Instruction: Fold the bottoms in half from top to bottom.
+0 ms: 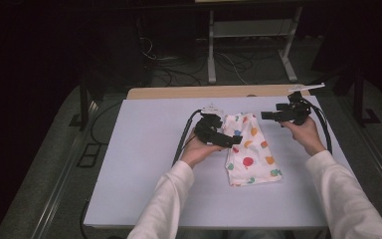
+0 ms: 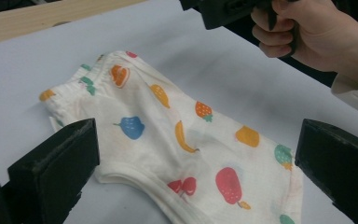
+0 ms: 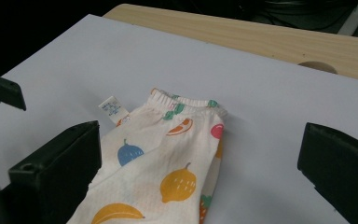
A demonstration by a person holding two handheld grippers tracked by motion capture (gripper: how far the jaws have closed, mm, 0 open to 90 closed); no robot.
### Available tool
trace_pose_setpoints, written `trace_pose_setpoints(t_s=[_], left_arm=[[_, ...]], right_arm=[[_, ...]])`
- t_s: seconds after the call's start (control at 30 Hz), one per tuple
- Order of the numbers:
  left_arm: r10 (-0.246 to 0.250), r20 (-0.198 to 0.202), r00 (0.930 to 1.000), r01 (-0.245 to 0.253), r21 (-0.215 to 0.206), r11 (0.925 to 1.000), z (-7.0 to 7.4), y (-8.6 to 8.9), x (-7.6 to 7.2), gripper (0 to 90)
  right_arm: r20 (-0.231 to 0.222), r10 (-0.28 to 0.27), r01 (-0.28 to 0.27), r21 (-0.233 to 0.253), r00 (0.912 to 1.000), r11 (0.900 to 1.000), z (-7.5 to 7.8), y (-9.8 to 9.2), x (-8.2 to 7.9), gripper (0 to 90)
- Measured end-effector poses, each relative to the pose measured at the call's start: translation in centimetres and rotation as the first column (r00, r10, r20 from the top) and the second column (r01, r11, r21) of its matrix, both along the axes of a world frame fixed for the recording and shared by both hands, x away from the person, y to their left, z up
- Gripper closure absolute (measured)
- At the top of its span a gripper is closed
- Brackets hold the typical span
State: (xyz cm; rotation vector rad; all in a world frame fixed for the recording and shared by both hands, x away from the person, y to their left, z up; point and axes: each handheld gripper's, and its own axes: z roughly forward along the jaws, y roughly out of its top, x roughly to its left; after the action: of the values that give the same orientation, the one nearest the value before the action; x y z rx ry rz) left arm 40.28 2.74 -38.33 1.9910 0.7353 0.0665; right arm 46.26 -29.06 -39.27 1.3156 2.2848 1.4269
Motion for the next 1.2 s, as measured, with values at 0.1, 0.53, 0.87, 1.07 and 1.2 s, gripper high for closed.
trace_pose_setpoints(t_s=[0.1,0.53,0.87,1.07,1.2], left_arm=[[-0.013,0.003,0.9999,0.013,0.020,0.9997,0.4,0.3,0.5,0.0],[-0.026,-0.016,0.9995,0.027,0.057,0.9980,1.6,0.9,3.5,0.0],[-0.033,-0.035,0.9988,0.036,0.061,0.9975,1.1,0.8,5.2,0.0],[-0.021,-0.042,0.9989,0.024,0.059,0.9980,0.0,0.6,6.0,0.0],[-0.004,-0.049,0.9988,0.007,0.047,0.9989,-1.0,0.3,6.5,0.0]], right_arm=[[-0.009,0.002,-0.002,-0.005,1.0000,1.000,0.1,0.0,0.1,0.0],[-0.019,0.002,-0.003,-0.018,0.9998,1.000,0.6,0.0,1.0,0.0],[-0.052,-0.012,0.012,-0.009,0.9986,1.000,-0.3,0.1,2.0,0.0],[-0.078,-0.015,0.014,-0.009,0.9968,1.000,-1.3,0.4,2.6,0.0],[-0.094,-0.008,0.008,0.001,0.9955,1.000,-1.9,0.8,2.8,0.0]])
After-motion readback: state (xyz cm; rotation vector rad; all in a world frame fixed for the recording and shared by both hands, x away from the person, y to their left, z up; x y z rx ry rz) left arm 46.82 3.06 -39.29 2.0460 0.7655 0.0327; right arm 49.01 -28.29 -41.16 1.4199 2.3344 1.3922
